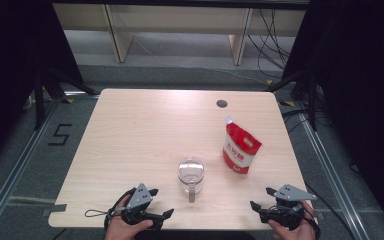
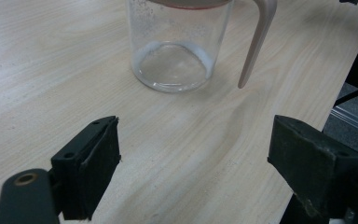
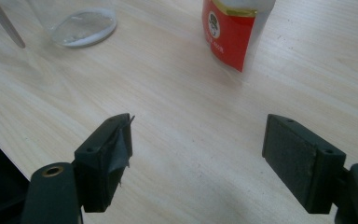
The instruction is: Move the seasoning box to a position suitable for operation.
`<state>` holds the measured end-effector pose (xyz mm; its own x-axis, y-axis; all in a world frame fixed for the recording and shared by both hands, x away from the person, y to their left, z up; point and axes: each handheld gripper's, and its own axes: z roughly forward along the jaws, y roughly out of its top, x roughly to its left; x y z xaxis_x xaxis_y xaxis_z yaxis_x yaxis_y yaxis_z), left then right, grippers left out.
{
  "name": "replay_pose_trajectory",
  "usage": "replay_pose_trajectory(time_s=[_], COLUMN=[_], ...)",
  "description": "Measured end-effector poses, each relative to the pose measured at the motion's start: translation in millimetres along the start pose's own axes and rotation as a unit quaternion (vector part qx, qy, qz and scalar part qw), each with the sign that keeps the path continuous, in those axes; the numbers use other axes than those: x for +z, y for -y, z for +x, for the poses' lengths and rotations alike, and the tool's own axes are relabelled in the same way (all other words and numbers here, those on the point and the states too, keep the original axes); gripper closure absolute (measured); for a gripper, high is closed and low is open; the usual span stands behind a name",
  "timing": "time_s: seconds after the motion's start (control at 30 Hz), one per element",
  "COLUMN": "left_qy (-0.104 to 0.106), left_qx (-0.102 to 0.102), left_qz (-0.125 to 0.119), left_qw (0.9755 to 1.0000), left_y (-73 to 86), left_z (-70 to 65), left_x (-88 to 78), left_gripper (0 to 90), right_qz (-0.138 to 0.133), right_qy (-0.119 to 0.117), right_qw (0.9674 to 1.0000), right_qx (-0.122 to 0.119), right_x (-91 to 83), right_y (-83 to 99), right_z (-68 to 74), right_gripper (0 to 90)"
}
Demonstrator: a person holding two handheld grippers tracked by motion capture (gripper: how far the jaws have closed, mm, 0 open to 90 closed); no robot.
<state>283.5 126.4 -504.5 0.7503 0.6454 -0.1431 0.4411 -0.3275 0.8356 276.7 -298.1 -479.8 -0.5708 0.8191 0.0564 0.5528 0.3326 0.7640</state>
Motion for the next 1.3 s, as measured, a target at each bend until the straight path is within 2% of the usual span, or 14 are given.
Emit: replay_pose_trajectory(time_s=[0.03, 0.23, 0.27, 0.63, 0.7, 0.73, 0.77, 0.83, 0.87, 1.03, 1.07, 1.13, 1.17, 1.3], left_qy=[-0.002, -0.003, -0.003, 0.011, 0.009, 0.009, 0.013, 0.011, 0.017, 0.018, 0.015, 0.008, 0.006, -0.008], left_qx=[0.004, -0.004, 0.003, 0.029, 0.023, 0.023, 0.029, 0.026, 0.021, 0.027, 0.053, 0.036, 0.05, 0.05], left_qz=[0.003, -0.015, -0.011, -0.019, -0.027, -0.027, -0.027, -0.029, -0.028, -0.027, -0.022, -0.024, -0.02, -0.024], left_qw=[1.0, 0.9999, 0.9999, 0.9993, 0.9993, 0.9993, 0.9991, 0.9992, 0.9993, 0.9991, 0.9983, 0.9991, 0.9985, 0.9984], left_y=[-0.5, -2.0, -4.2, -13.7, -15.9, -15.9, -17.8, -19.1, -20.4, -23.5, -26.0, -26.4, -27.5, -30.2], left_z=[0.3, -3.4, -6.7, -28.1, -31.5, -31.5, -32.1, -33.4, -34.7, -39.4, -38.7, -42.4, -40.7, -41.6], left_x=[-0.5, 1.3, 1.7, 17.7, 19.4, 19.4, 21.4, 23.0, 25.7, 33.1, 35.5, 39.9, 41.0, 46.8], left_gripper=[15.9, 17.5, 19.2, 34.8, 37.5, 39.3, 40.8, 41.6, 45.0, 52.2, 54.3, 56.7, 58.1, 62.4], right_qz=[-0.002, -0.006, 0.001, 0.002, -0.003, 0.001, -0.003, -0.002, 0.008, 0.005, 0.005, 0.007, 0.006, 0.004], right_qy=[-0.001, 0.002, 0.002, -0.002, 0.001, -0.001, -0.001, -0.003, -0.01, -0.009, -0.009, -0.01, -0.01, -0.011], right_qw=[0.9999, 0.9999, 1.0, 1.0, 0.9998, 1.0, 0.9998, 0.9998, 0.9999, 0.9997, 0.9998, 0.9996, 0.9996, 0.9997], right_qx=[-0.014, -0.013, 0.002, -0.004, -0.021, -0.007, -0.02, -0.019, -0.003, -0.02, -0.019, -0.024, -0.026, -0.023], right_x=[-0.1, 0.5, 0.4, 1.8, 2.3, 1.9, 2.4, 2.9, 3.0, 4.7, 4.6, 4.3, 4.5, 4.9], right_y=[-0.6, -0.5, -0.4, -1.0, -1.4, -1.0, -1.3, -1.2, -0.9, -1.5, -1.2, -1.4, -1.6, -1.5], right_z=[-2.7, -2.7, 0.3, 0.5, -1.9, 0.1, -1.8, -1.3, 1.9, 0.4, 0.4, -0.3, -0.5, 1.0], right_gripper=[24.9, 24.8, 24.7, 24.7, 24.7, 24.7, 24.9, 25.2, 25.4, 25.4, 25.4, 25.4, 25.4, 25.4])
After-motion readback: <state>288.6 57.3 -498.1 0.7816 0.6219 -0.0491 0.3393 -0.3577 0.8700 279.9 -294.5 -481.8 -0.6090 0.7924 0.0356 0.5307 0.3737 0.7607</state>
